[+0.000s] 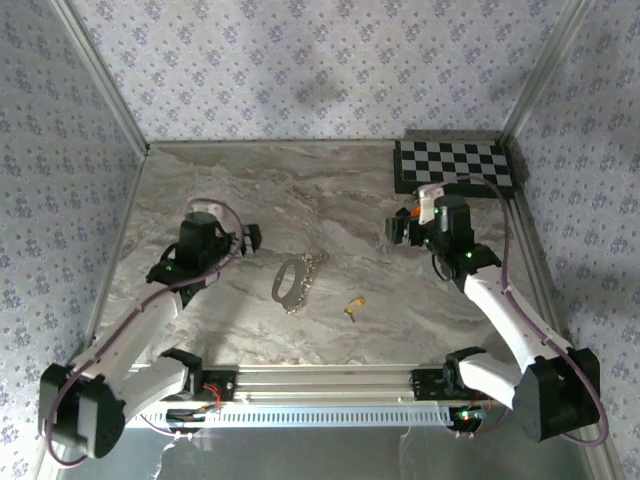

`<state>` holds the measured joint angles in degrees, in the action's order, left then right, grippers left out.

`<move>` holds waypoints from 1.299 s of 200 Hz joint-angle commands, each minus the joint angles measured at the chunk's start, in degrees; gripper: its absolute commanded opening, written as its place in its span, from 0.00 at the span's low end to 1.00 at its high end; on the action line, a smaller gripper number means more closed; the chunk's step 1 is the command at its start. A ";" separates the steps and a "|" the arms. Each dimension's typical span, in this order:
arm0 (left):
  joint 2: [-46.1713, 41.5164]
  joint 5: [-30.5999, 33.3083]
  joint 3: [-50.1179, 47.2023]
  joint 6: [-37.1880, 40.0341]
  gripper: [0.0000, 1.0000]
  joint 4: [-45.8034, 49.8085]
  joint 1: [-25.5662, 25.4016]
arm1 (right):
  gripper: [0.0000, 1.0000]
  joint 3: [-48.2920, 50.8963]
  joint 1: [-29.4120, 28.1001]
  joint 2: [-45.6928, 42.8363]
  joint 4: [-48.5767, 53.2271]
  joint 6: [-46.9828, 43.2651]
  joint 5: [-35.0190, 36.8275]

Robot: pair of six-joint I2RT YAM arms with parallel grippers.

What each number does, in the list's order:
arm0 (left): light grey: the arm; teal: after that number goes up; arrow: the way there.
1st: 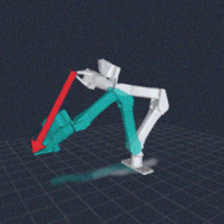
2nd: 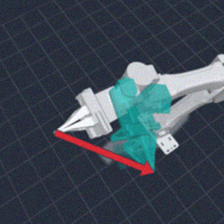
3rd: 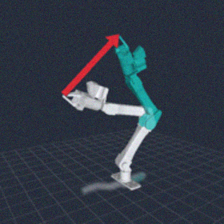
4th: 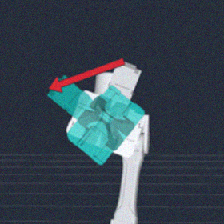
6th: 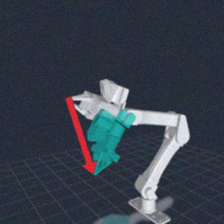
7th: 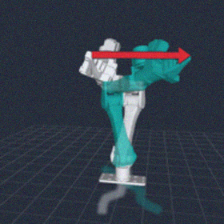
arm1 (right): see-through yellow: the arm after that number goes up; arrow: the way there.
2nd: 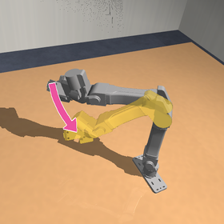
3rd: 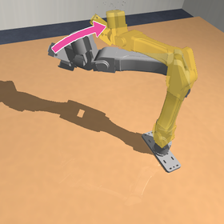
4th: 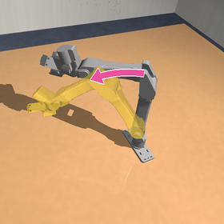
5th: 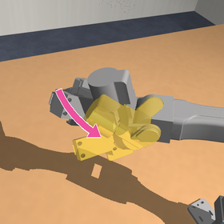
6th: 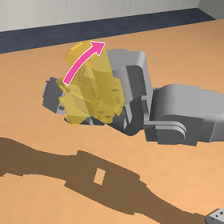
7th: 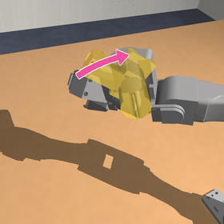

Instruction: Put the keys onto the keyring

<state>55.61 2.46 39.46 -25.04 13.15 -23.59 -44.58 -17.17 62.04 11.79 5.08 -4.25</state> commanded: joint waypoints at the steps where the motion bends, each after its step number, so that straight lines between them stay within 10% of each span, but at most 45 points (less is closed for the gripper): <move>1: -4.70 -3.56 2.08 -3.81 1.00 11.00 -6.27 | 1.00 -0.73 -5.91 -2.12 12.20 0.99 -5.71; 106: -0.62 1.92 0.94 -11.14 0.73 23.31 -33.04 | 1.00 8.22 -26.92 -8.50 13.72 19.76 -0.77; 260: 8.97 5.81 -2.49 -9.95 0.42 15.18 -35.61 | 1.00 20.41 -34.95 -18.35 6.34 24.99 2.96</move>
<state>63.55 7.11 35.92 -35.81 29.50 -58.67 -24.51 -51.70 44.86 19.31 30.65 -1.91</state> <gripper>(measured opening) 0.429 0.992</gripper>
